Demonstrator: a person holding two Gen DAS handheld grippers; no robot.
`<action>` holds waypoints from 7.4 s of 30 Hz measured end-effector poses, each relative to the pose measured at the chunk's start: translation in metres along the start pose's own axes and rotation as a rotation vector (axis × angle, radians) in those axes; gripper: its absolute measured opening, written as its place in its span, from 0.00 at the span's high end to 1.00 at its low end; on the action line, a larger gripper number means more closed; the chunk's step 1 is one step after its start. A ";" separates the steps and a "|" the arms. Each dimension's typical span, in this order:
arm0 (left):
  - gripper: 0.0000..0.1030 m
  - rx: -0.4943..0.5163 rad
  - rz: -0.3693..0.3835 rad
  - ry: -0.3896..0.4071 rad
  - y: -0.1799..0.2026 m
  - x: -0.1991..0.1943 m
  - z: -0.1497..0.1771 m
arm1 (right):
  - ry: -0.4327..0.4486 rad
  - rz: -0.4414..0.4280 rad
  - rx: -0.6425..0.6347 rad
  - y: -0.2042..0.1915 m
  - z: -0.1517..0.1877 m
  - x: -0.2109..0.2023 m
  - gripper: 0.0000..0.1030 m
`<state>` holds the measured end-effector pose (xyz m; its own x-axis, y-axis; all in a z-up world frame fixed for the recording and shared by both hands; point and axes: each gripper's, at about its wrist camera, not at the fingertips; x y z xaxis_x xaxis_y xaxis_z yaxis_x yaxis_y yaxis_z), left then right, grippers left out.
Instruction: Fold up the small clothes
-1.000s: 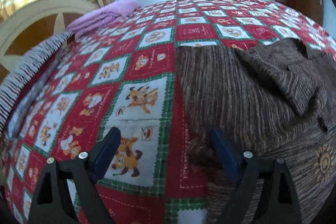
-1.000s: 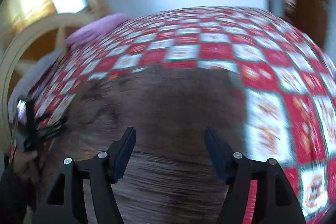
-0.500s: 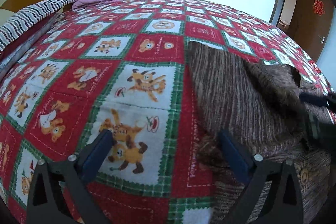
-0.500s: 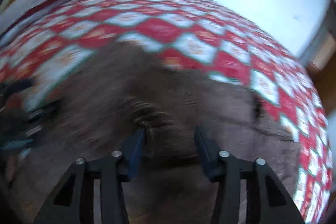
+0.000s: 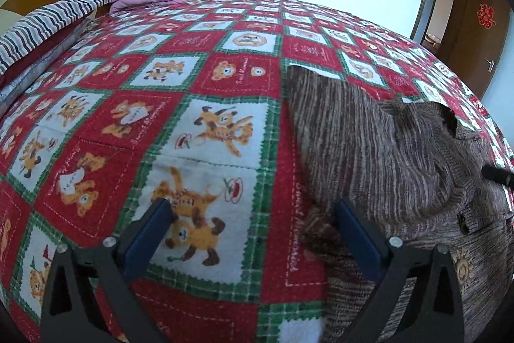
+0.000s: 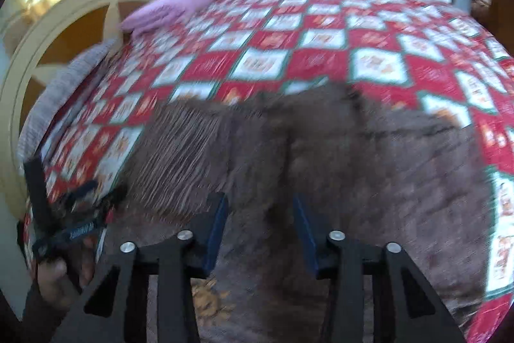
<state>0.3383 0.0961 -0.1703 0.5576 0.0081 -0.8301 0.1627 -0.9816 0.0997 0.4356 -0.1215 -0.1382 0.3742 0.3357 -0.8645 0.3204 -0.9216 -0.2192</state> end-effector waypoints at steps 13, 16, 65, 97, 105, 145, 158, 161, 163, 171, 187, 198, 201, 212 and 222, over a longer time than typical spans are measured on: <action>0.00 -0.008 0.010 0.002 -0.002 0.000 -0.001 | 0.041 0.053 -0.046 -0.008 0.035 -0.014 0.99; 0.00 -0.006 0.007 0.001 -0.002 -0.001 0.000 | 0.005 0.101 -0.047 -0.003 0.044 0.003 0.99; 0.00 0.003 -0.015 0.012 0.001 -0.002 0.001 | 0.070 0.256 0.152 0.055 -0.027 0.027 0.72; 0.00 0.054 -0.098 0.006 0.013 -0.001 0.001 | 0.046 0.278 -0.035 0.038 0.044 0.010 0.25; 0.00 0.054 -0.098 0.003 0.012 -0.002 0.000 | 0.102 0.188 0.049 0.051 0.056 -0.008 0.25; 0.03 0.158 0.077 0.006 0.002 -0.130 0.146 | 0.043 0.182 0.042 0.039 0.227 -0.100 0.25; 0.20 0.168 0.147 -0.093 0.001 -0.145 0.193 | 0.013 0.215 0.041 0.042 0.273 -0.120 0.25; 0.24 0.160 0.179 -0.123 0.002 -0.146 0.202 | 0.014 0.207 0.045 0.041 0.280 -0.124 0.25; 0.28 0.156 0.183 -0.143 0.004 -0.145 0.209 | 0.016 0.205 0.053 0.041 0.285 -0.125 0.25; 0.28 0.139 0.210 -0.182 0.005 -0.151 0.225 | 0.012 0.197 0.062 0.042 0.298 -0.130 0.25; 0.91 0.149 0.243 -0.149 0.000 -0.167 0.222 | 0.038 0.221 0.142 0.066 0.320 -0.163 0.25; 0.91 0.143 0.252 -0.165 -0.001 -0.157 0.224 | -0.019 0.087 0.259 0.084 0.348 -0.164 0.49; 0.91 0.145 0.252 -0.165 -0.001 -0.156 0.225 | -0.046 0.062 0.234 0.075 0.353 -0.156 0.50; 0.91 0.091 0.318 -0.105 -0.018 -0.172 0.210 | 0.108 -0.027 0.194 0.074 0.349 -0.194 0.95; 0.92 0.068 0.391 -0.041 -0.026 -0.192 0.181 | 0.274 -0.114 0.227 0.081 0.332 -0.234 0.96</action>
<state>0.0797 0.0855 -0.1131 0.5336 -0.3751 -0.7580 -0.1108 -0.9195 0.3771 0.0844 -0.3393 -0.1037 0.5762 0.4501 -0.6822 0.1842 -0.8847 -0.4281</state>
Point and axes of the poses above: each gripper's, at about its wrist camera, not at the fingertips, and x roughly the way its jaws point, y to its right, z to its underside, and after that the axes turned 7 degrees about -y, right-handed
